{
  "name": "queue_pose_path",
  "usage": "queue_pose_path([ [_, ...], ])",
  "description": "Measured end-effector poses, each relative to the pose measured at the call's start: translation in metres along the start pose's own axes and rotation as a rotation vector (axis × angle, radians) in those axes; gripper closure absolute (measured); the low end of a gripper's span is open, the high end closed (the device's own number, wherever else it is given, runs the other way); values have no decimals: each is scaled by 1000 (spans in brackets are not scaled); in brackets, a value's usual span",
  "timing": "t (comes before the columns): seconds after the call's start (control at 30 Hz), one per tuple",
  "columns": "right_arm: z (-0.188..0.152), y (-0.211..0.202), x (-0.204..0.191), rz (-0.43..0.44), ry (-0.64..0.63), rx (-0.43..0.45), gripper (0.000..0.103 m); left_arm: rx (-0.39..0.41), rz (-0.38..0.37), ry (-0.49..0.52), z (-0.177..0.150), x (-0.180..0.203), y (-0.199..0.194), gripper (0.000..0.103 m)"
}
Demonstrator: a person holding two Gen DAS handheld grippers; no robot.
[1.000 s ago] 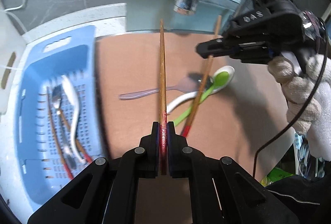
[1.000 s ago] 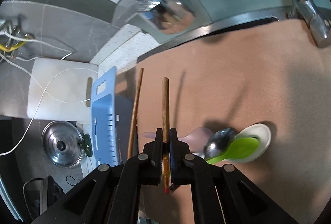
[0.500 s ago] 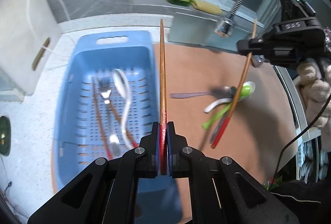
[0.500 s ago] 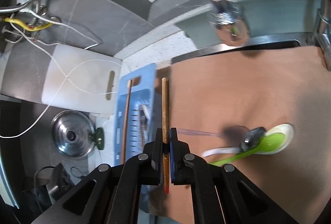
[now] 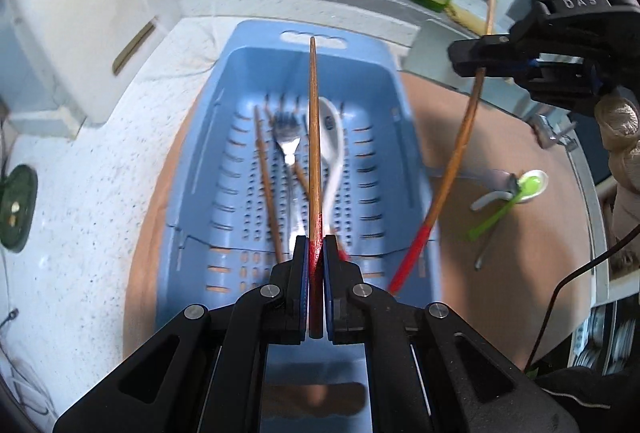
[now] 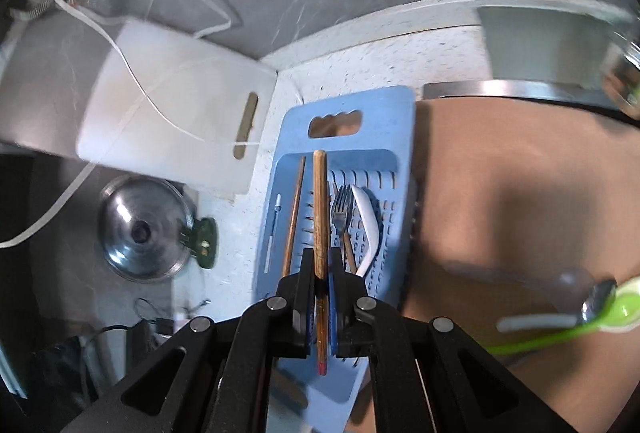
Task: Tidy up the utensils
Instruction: 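Lower both held chopsticks into the blue basket beside the fork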
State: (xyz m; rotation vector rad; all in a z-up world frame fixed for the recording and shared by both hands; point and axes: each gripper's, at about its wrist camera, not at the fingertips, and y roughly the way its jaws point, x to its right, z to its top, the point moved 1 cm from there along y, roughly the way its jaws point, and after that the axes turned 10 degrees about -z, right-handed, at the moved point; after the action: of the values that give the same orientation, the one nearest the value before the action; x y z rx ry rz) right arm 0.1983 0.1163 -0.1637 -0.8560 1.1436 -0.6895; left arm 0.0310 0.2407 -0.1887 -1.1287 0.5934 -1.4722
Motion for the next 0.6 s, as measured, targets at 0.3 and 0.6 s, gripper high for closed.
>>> queue_pose_path([
  [0.3, 8, 65, -31, -112, -73, -62, 98, -23, 41, -32, -2, -21, 16, 98],
  [0.6, 9, 116, -49, -183, -109, -111, 98, -50, 67, -27, 2, -25, 31, 98],
])
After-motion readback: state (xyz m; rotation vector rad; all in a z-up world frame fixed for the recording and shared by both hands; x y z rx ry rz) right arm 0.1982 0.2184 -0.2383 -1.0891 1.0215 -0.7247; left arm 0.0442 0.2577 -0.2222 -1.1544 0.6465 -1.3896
